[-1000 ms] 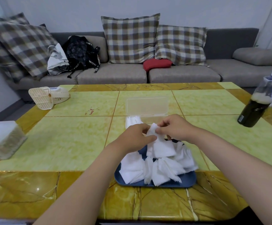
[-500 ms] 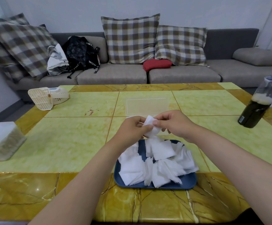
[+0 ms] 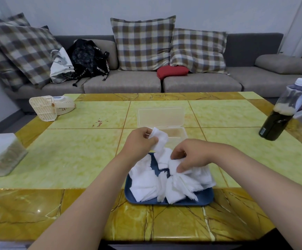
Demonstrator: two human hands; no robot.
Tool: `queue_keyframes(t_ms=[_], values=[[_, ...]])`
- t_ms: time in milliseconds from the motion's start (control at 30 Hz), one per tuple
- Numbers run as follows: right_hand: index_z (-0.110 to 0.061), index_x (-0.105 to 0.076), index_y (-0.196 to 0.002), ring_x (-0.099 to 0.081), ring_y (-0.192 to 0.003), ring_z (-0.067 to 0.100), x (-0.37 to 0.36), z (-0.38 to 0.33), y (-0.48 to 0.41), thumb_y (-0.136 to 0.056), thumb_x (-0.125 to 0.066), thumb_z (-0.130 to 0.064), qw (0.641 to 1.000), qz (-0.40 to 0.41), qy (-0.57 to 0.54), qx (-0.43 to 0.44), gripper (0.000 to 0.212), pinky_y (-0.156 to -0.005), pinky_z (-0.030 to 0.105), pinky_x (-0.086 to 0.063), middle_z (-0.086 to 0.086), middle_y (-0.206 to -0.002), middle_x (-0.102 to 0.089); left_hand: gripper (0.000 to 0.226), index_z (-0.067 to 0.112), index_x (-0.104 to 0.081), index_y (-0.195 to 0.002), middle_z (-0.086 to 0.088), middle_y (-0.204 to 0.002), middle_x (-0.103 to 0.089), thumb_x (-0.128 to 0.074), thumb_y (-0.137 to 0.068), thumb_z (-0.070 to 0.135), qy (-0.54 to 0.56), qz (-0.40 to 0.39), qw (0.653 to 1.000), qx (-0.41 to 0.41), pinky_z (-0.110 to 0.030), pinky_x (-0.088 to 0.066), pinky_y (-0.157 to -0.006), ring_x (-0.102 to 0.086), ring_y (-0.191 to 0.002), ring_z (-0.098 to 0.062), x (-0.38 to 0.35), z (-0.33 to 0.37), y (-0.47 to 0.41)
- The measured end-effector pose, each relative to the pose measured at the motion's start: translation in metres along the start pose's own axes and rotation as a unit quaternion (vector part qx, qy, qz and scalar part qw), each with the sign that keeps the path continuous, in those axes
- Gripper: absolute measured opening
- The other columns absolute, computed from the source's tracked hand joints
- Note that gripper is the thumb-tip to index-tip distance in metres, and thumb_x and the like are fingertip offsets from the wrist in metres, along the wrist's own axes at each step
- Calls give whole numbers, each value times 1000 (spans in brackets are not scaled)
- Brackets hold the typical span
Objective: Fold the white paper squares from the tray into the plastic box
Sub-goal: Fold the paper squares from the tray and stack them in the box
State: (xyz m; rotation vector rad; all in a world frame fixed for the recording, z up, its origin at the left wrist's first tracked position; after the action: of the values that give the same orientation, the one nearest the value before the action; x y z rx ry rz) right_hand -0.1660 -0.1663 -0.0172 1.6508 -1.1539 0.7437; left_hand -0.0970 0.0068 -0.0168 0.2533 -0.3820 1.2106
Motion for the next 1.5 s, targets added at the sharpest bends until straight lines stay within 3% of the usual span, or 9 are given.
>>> queue_keyframes(t_ms=[67, 233, 333, 467, 567, 700, 1167, 1300, 1500], values=[[-25, -68, -126, -65, -106, 10, -4, 2, 2, -79, -80, -37, 1000, -18, 12, -10, 50, -94, 30, -54, -13, -119, -69, 10, 13, -70, -96, -5, -83, -71, -63, -89, 13, 29, -6, 999, 16, -30, -51, -62, -62, -69, -19, -2, -1, 3], [-22, -72, -83, -58, -70, 14, 11, 2, 6, -80, -79, -25, 998, 42, -44, -5, 8, -63, 34, -50, -5, -76, -65, 20, -8, -65, -98, -8, -83, -62, -61, -91, 11, 63, -14, 996, 55, -33, -57, -74, -57, -71, -20, -6, -4, 4], [-11, -73, -92, -60, -69, 13, 23, 8, 9, -83, -78, -18, 974, 111, -199, -4, 13, -58, 26, -47, -2, -78, -65, 12, -2, -66, -90, -11, -84, -59, -64, -90, 11, 110, -14, 991, 74, -32, -60, -76, -57, -74, -21, -8, -8, 2], [-6, -72, -111, -68, -74, 18, 29, 3, 11, -91, -70, -3, 882, 132, -452, 16, 21, -63, 28, -57, 9, -94, -72, 13, 0, -70, -87, -9, -79, -60, -70, -89, 13, 169, -15, 981, 93, -31, -62, -76, -58, -70, -19, -12, -13, -2], [-4, -70, -115, -72, -74, 22, 29, -4, 7, -92, -67, 1, 841, 136, -524, 19, 24, -59, 28, -59, 14, -99, -74, 15, 3, -77, -98, -11, -91, -74, -70, -88, 12, 218, -45, 969, 104, -25, -60, -73, -68, -76, -19, -19, -11, -1], [-6, -74, -106, -71, -70, 22, 28, -6, 0, -87, -75, -4, 860, 176, -480, -14, 19, -55, 29, -57, 14, -95, -77, 21, 6, -76, -108, -10, -106, -77, -64, -92, 14, 291, -87, 947, 107, -25, -59, -77, -73, -98, -20, -25, -5, 1], [-16, -71, -106, -72, -73, 17, 28, -10, -12, -86, -78, -22, 881, 199, -426, -40, 21, -56, 29, -53, 1, -91, -75, 25, 4, -72, -112, -11, -105, -77, -69, -93, 19, 292, -100, 947, 90, -23, -58, -73, -75, -90, -17, -18, -1, -2], [-12, -73, -105, -66, -80, 22, 21, -15, -16, -91, -71, -30, 839, 83, -536, -46, 22, -70, 31, -50, 0, -81, -72, 20, 6, -71, -110, -10, -103, -76, -67, -94, 18, 310, -94, 942, 86, -26, -58, -77, -73, -89, -18, -14, 1, -6], [-6, -71, -114, -71, -71, 15, 32, -22, -30, -89, -75, -14, 835, 174, -522, -21, 26, -69, 31, -60, 7, -94, -76, 20, 8, -71, -108, -10, -103, -75, -71, -91, 18, 292, -64, 950, 89, -26, -59, -75, -71, -89, -19, -4, 0, -16]])
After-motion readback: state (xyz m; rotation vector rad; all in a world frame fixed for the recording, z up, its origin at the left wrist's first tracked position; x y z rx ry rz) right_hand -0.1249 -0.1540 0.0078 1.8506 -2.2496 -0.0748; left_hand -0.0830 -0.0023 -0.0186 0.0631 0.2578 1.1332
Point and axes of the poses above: each hand's wrist, its own y-axis away from the middle knuckle, its own x-axis out of the back of the hand, z = x × y, the point moved 4 cm from there along -y, towards the middle knuckle
